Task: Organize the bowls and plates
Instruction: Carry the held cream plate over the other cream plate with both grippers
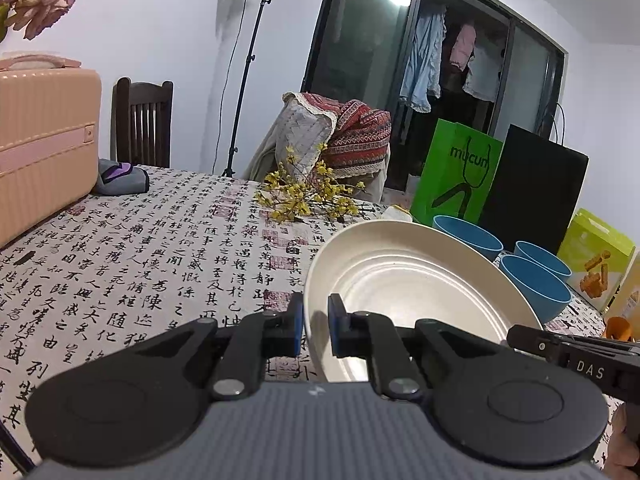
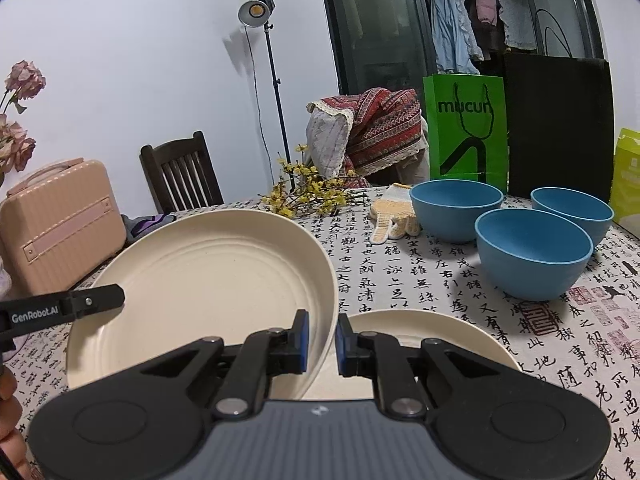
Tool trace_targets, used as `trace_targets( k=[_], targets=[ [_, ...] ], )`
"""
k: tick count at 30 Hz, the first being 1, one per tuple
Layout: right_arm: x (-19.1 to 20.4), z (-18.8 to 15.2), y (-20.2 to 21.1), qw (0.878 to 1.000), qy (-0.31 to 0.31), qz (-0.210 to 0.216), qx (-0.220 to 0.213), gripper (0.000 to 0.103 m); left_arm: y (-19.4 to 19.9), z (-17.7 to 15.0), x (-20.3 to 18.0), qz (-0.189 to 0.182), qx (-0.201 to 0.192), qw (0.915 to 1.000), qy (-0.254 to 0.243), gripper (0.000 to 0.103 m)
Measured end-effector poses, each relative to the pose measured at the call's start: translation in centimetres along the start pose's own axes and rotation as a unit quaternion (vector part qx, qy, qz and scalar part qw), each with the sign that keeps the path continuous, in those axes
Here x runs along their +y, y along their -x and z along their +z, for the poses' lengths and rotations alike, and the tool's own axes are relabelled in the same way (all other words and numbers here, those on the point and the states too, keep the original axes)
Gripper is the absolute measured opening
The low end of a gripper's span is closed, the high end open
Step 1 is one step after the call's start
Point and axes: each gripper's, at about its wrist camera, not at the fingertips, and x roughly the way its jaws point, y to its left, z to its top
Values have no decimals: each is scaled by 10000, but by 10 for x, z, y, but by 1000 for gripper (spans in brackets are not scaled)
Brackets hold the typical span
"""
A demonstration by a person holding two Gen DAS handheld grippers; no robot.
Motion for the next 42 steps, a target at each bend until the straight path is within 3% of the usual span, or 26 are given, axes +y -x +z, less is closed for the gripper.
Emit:
trace_targets(
  k=[42],
  targets=[
    [-58,-14,16,9986,-421,-319,-65,13,-20,-12,-55,-283,239,9990,-257,13]
  ],
)
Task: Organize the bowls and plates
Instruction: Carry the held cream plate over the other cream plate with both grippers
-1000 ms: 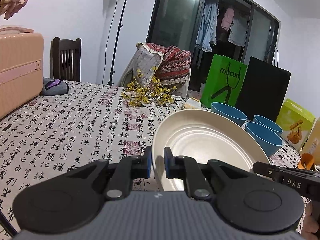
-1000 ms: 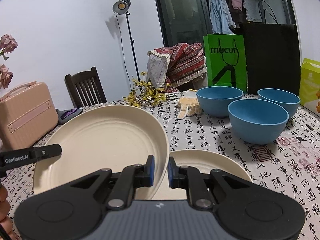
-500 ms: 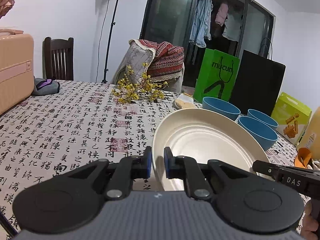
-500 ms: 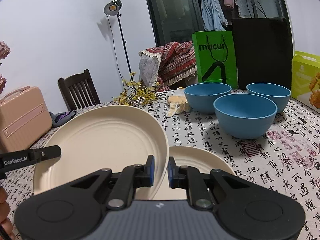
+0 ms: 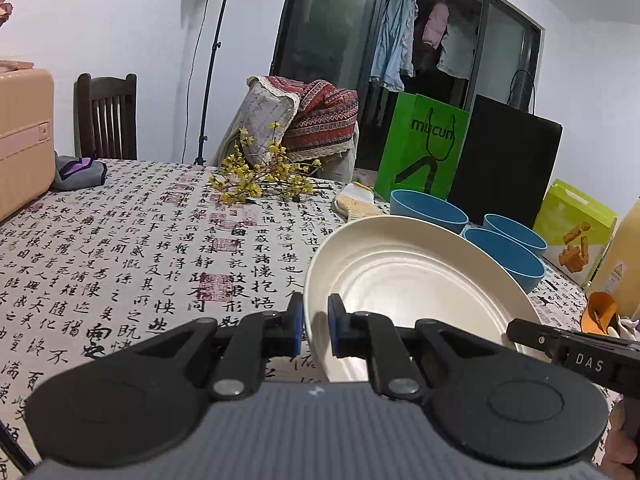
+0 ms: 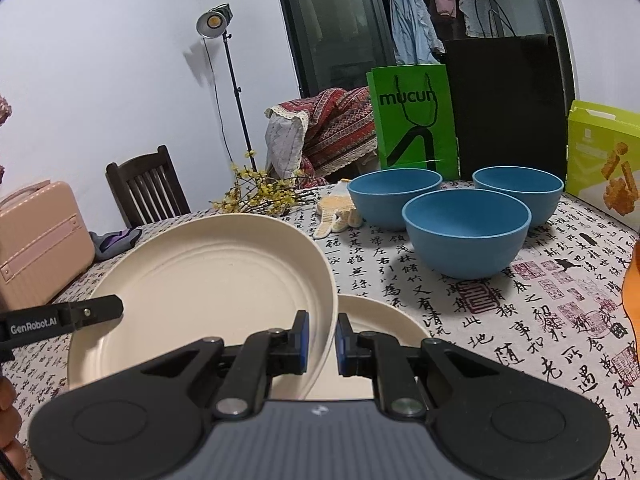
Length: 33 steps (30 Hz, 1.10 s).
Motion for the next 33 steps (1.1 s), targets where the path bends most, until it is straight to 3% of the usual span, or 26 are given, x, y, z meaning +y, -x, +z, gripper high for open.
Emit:
trace_targets(
  k=[33],
  targets=[
    [-37,-10,11,9991,-150,-404,51,13,-24,-16,-33,-308,369,9988,-113,13]
  ],
)
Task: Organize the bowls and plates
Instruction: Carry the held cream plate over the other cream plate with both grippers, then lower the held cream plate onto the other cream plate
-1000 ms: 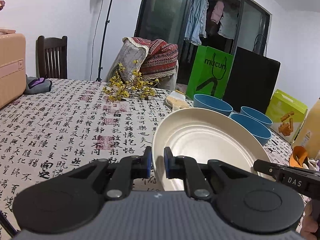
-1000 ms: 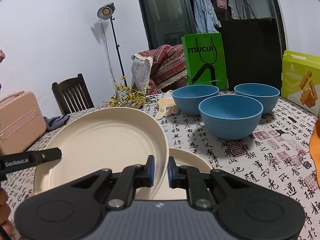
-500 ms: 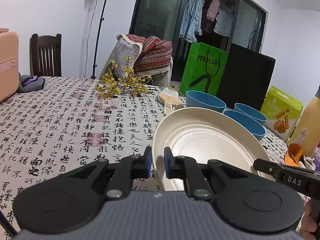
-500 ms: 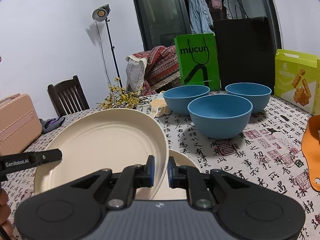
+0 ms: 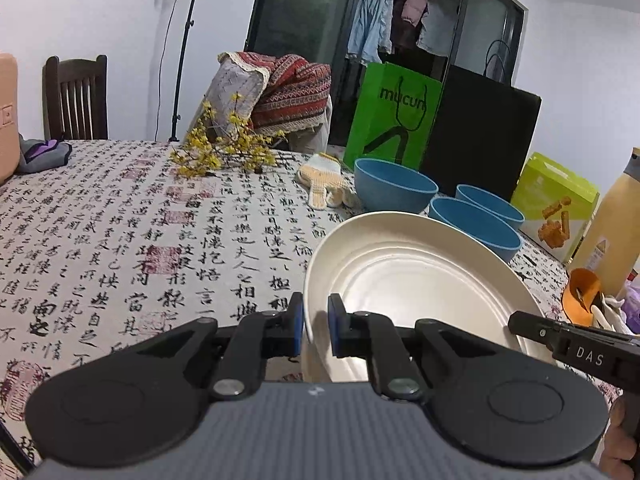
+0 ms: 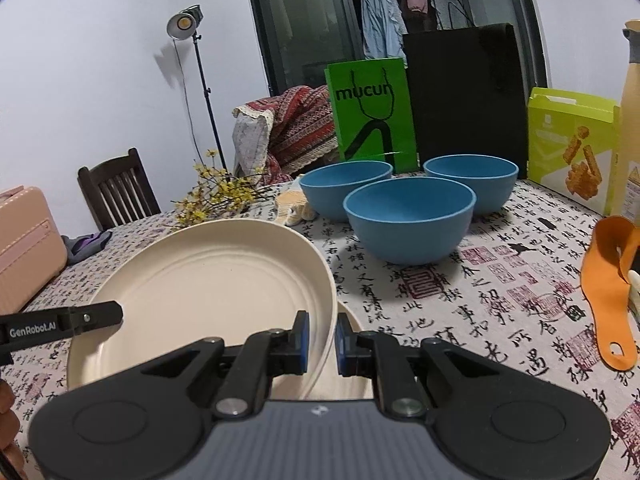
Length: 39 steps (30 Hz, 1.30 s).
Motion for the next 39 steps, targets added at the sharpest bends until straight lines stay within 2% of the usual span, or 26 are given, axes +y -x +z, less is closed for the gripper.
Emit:
trace_targets(
  k=[22,30,39],
  targets=[
    [5,-10,-4,9982,460,-390,-42,13,-16,-16,-5,63,329,9994,-108,13],
    [7,-14,-8,9971,585,-478,-10,14,-17,-19,-14,275,301,9983,-412,14],
    [11,-18,-11,9938,873,-683,-71,14,-16,-22,-33,609,92,9924,-1066,14]
  ],
)
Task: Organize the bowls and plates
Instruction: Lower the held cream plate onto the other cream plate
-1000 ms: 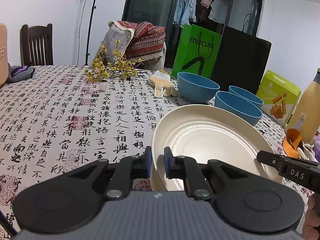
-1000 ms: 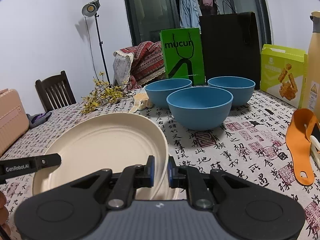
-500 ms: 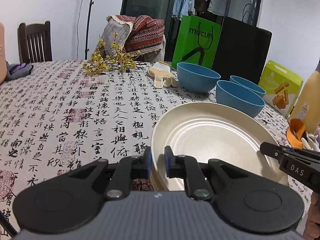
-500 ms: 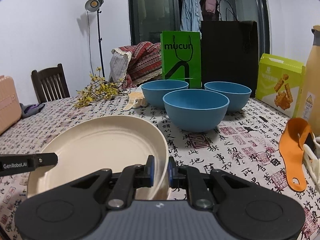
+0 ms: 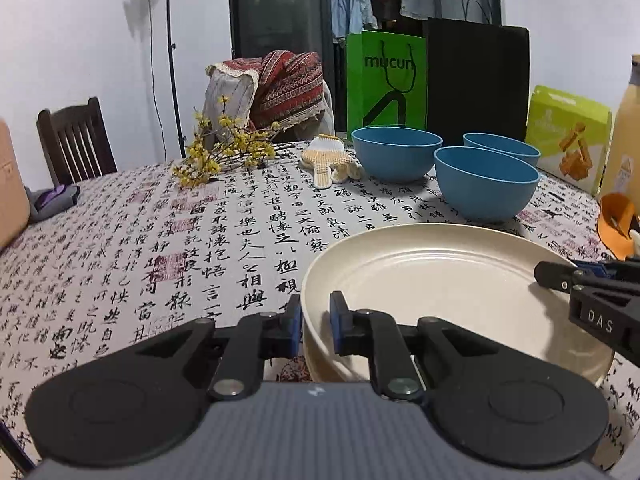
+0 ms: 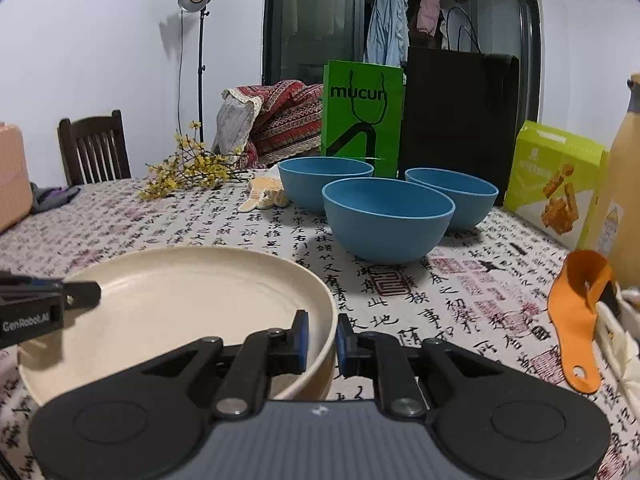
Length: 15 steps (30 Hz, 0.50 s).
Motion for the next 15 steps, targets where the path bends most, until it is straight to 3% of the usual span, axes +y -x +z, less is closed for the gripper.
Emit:
trace_targets(
  k=[9,15],
  targets=[
    [4,-7,-5,9996,272,-123,-10,12,-6,-5,-9,208,39,9990,-391,14],
    [5,-9,-7,9992,380,-120,-25,8,-11,-7,-1,103,161,9994,-271,14]
  ],
)
